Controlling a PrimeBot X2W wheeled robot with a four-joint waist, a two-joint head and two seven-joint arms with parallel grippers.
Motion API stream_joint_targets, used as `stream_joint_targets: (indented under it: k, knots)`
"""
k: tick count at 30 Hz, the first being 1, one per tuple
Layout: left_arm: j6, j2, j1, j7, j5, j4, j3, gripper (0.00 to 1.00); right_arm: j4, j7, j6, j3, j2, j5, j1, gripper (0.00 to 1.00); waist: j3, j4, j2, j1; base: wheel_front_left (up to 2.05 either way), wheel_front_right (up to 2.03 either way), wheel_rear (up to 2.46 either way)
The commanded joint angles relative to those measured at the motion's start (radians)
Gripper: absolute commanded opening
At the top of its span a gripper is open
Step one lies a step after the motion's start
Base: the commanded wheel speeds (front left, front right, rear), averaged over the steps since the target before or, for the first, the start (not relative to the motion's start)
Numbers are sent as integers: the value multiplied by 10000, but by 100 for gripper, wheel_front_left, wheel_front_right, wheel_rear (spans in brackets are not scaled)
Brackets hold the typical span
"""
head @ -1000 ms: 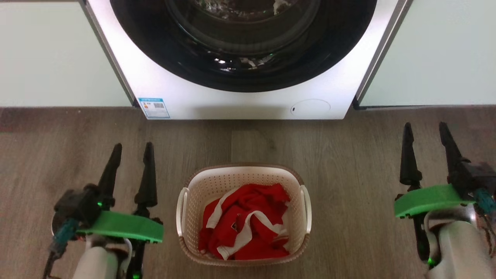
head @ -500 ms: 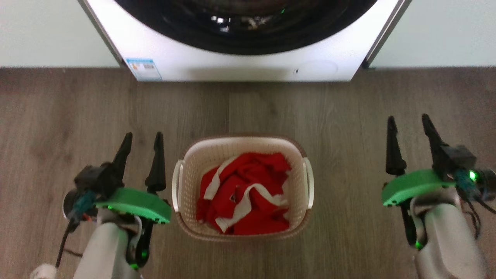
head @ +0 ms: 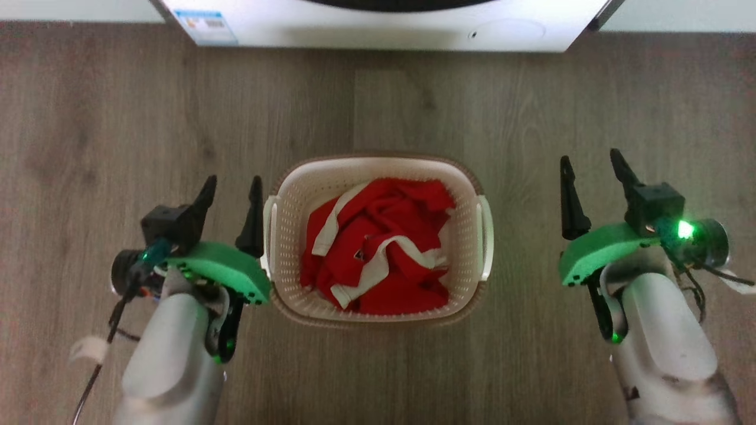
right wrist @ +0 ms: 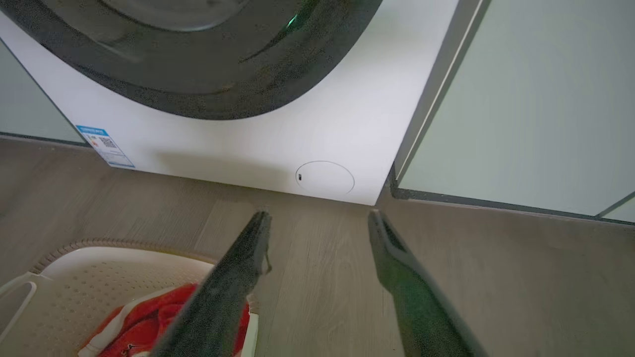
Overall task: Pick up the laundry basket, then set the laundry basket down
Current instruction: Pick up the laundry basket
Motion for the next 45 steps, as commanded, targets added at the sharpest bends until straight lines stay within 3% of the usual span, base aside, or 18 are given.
stream_joint_targets:
  k: [1, 19, 45]
  knots:
    - [-36, 105, -351, -53, 83, 24, 167, 100, -61, -122, 69, 291, -49, -67, -177, 100, 286, 113, 0, -1, 0, 0, 0]
    - [-462, 105, -2385, -53, -672, 4064, -1501, 100, 3045, -19, 69, 978, -49, 305, -1553, 100, 1912, 425, 0, -1, 0, 0, 0]
    - [-444, 104, -3751, -53, -1520, 5956, -2984, 100, 3610, 744, 69, 1964, -49, 1384, -1889, 100, 3172, 528, 0, -1, 0, 0, 0]
